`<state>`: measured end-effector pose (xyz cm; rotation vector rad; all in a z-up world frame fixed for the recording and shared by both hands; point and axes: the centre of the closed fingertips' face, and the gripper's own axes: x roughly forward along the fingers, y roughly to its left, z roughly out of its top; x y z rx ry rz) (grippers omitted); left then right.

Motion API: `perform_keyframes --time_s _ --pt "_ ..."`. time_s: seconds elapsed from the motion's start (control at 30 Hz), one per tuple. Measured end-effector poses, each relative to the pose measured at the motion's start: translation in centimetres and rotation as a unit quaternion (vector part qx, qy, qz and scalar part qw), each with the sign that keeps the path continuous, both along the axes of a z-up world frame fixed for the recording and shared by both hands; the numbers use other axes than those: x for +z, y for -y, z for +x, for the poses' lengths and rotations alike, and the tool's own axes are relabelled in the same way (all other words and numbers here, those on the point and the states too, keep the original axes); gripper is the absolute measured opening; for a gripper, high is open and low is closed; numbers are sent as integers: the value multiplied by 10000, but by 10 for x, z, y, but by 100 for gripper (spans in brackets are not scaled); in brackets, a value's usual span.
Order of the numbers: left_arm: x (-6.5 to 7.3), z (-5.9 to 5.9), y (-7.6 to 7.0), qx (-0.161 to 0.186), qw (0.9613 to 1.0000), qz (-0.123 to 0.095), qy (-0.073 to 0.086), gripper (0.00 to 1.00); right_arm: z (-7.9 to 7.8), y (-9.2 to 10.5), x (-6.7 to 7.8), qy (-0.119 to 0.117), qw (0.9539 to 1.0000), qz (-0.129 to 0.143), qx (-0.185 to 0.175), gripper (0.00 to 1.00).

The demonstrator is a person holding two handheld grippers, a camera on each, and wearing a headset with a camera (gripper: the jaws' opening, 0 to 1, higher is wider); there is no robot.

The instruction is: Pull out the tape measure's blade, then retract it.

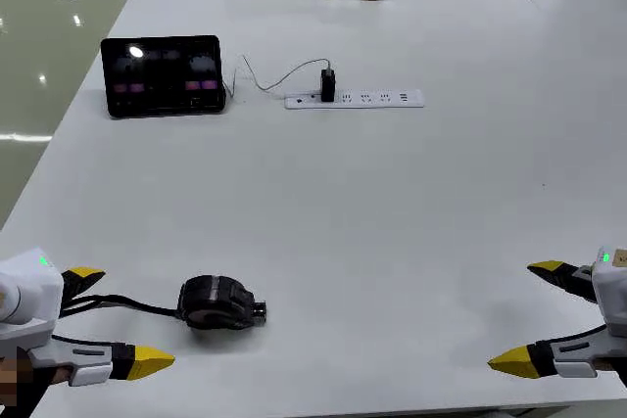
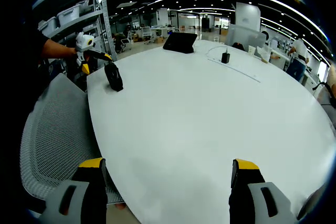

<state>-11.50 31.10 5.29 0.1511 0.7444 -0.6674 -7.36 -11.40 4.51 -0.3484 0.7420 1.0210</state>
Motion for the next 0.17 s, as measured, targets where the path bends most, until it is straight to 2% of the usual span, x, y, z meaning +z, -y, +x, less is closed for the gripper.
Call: perform_keyframes --time_s 0.17 --pt "0 1 0 -5 10000 -1 3 99 -3 -2 -1 -4 10000 -15 37 99"
